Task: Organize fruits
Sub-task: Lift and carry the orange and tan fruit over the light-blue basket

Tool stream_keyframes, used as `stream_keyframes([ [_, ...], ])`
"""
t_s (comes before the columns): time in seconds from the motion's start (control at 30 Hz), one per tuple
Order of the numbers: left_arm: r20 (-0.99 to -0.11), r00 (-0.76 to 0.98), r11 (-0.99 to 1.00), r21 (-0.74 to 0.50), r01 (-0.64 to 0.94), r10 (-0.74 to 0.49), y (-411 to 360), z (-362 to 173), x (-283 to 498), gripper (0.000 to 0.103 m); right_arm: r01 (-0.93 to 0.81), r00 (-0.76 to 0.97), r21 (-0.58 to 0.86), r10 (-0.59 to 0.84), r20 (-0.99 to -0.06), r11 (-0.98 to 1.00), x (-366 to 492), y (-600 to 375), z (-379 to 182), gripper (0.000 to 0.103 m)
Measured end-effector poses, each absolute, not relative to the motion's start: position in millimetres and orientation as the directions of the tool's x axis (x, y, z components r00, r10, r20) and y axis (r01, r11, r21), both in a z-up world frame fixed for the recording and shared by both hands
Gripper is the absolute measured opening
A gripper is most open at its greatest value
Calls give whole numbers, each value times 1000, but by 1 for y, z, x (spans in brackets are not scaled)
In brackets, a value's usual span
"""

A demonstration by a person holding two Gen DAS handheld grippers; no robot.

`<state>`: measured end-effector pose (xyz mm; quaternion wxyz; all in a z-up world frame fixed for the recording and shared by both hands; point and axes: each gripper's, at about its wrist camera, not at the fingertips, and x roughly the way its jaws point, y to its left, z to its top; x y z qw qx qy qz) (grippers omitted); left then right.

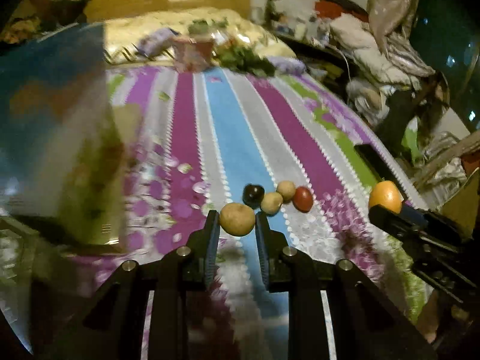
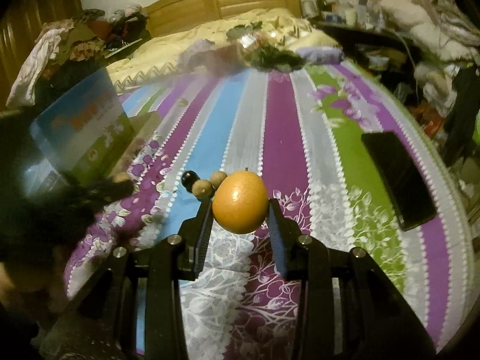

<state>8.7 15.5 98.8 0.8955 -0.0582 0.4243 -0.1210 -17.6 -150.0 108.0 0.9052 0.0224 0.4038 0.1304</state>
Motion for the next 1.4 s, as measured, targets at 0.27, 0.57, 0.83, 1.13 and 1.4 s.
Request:
stream_keyframes([
  [0.27,-725,660,980,-169,109,-198,42,158,-35,24,-229,665,106,235,-709,968,-35,-133,142,37],
  [0.57,-679,717,985,-160,69,-160,69,201,-70,24,-263,701,75,244,-670,962,-54,-108,180,37],
  [0.83,-638,766,986,-162,-27,-84,125,235,-97,24,-347,713,69,311,-628,935,-65,-65,211,37],
  [1.13,-620,785,974,-168,-152,15,191,252,-128,24,-459,678,88,413,-608,884,-75,-8,229,37],
  [1.4,-615,785,954,-181,-238,78,241,257,-152,24,-546,638,93,485,-598,833,-82,44,243,37],
])
